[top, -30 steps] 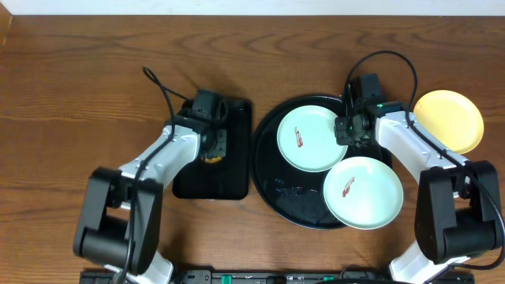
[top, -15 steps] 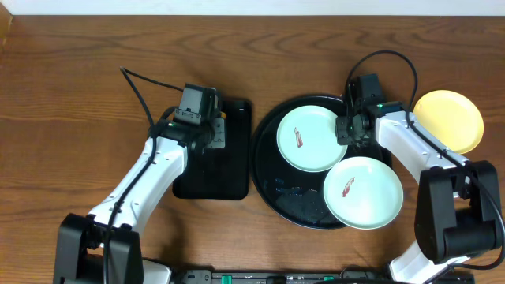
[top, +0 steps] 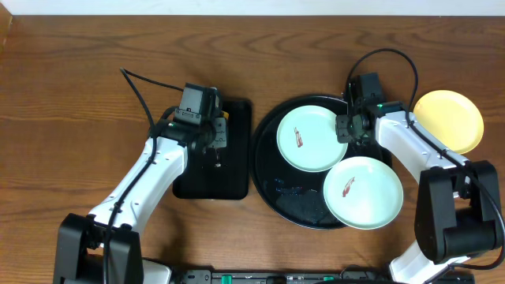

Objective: Clean dirty plates on tray and stack at the side

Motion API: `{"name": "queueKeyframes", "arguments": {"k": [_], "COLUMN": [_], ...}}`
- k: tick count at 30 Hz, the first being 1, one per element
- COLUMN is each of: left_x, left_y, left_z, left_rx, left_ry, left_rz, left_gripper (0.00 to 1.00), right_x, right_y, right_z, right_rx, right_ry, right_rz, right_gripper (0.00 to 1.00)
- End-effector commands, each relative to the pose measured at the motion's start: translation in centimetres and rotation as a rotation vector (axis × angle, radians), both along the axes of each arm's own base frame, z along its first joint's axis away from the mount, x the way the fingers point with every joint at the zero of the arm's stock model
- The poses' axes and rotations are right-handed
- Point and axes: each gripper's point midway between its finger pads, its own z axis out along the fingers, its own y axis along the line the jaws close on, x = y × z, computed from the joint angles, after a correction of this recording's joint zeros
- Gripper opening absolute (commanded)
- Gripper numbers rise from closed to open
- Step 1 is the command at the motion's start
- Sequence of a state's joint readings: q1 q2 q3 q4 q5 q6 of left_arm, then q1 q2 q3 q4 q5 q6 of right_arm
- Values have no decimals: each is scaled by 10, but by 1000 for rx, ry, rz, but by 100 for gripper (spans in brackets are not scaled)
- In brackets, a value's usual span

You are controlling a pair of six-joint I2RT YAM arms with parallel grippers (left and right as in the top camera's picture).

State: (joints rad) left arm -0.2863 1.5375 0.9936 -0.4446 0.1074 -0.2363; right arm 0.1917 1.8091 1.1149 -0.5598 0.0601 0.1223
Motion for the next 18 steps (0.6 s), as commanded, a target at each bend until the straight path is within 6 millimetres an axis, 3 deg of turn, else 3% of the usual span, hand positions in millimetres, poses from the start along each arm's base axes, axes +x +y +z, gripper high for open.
{"name": "queueKeyframes", "arguments": {"k": [1,5,11,18], "left_x": [8,17,5,7], "left_y": [-8,-11,-3,-27], "left_z": [9,15,3,11], "left_rx": [-24,-38,81,58], "left_ry": [-31,-76,-39,-76], "left_rz": [-9,-9,-7,-64], "left_gripper": [8,7,7,7], "right_x": [-2,-1,-1,7], "right_y": [-6,-2,5,4], "right_z": [-7,-7,-6,-12], "right_rx": [-15,6,27,18], "right_ry": [12,9,8,-26], "right_rz": [-5,2,63,99], "right_gripper": [44,46,49,48]}}
